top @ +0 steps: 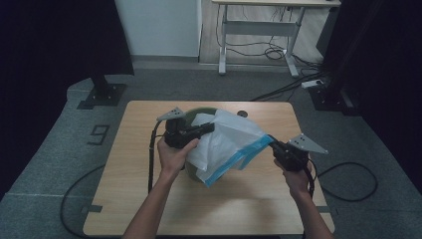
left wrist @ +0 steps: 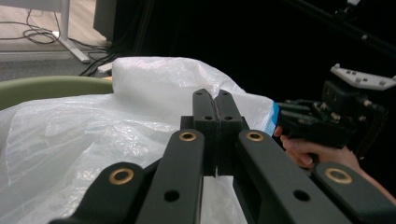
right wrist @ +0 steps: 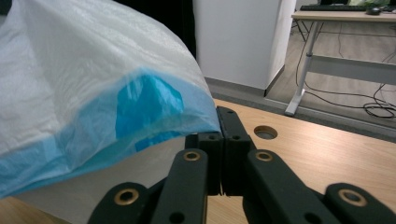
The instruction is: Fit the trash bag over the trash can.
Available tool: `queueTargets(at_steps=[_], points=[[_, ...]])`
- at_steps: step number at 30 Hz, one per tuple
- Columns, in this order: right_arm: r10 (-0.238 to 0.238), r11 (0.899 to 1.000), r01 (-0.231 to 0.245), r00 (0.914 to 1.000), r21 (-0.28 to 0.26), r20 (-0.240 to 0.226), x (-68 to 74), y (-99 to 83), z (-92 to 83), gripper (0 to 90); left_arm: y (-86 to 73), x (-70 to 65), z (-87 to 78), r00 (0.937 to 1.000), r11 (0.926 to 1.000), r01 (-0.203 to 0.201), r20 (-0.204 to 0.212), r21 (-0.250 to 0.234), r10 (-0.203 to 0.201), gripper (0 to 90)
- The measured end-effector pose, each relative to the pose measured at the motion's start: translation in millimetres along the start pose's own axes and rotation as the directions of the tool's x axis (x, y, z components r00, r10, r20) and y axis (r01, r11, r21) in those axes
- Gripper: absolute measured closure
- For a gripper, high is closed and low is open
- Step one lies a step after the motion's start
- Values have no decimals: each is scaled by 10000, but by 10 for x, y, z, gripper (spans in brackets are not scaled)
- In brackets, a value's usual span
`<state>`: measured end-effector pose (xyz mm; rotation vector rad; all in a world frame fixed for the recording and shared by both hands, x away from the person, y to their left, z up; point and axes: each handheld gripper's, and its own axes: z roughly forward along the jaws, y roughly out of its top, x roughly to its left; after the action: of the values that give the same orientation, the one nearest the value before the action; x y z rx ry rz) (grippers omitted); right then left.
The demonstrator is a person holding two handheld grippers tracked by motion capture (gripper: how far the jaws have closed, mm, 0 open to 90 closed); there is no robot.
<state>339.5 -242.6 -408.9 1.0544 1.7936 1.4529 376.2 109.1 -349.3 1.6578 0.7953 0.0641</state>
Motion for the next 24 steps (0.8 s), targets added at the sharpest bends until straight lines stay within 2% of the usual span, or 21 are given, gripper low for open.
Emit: queueTargets(at_steps=[3, 5, 10, 15, 24], points=[[-81, 9999, 82, 9999, -75, 122, 31, -15, -8, 733, -7, 46, -29, 9998, 9998, 182, -80, -100, -183, 897], [-78, 9998, 80, 9999, -167, 83, 43, -18, -28, 722, -11, 52, -35, 9997, 9998, 196, -132, -96, -197, 897], [-325, 9993, 310, 9964, -197, -783, 129, -73, -168, 717, -25, 65, -39, 9996, 9999, 165, -225, -45, -166, 897], [-471, 9988, 446, 9899, -212, -1335, 192, -89, -128, 708, -33, 53, -25, 9996, 9999, 102, -263, 72, -100, 897], [-328, 9993, 306, 9922, -205, -1206, 164, -87, -68, 729, -43, 75, -49, 9996, 9999, 145, -238, 56, -143, 897]])
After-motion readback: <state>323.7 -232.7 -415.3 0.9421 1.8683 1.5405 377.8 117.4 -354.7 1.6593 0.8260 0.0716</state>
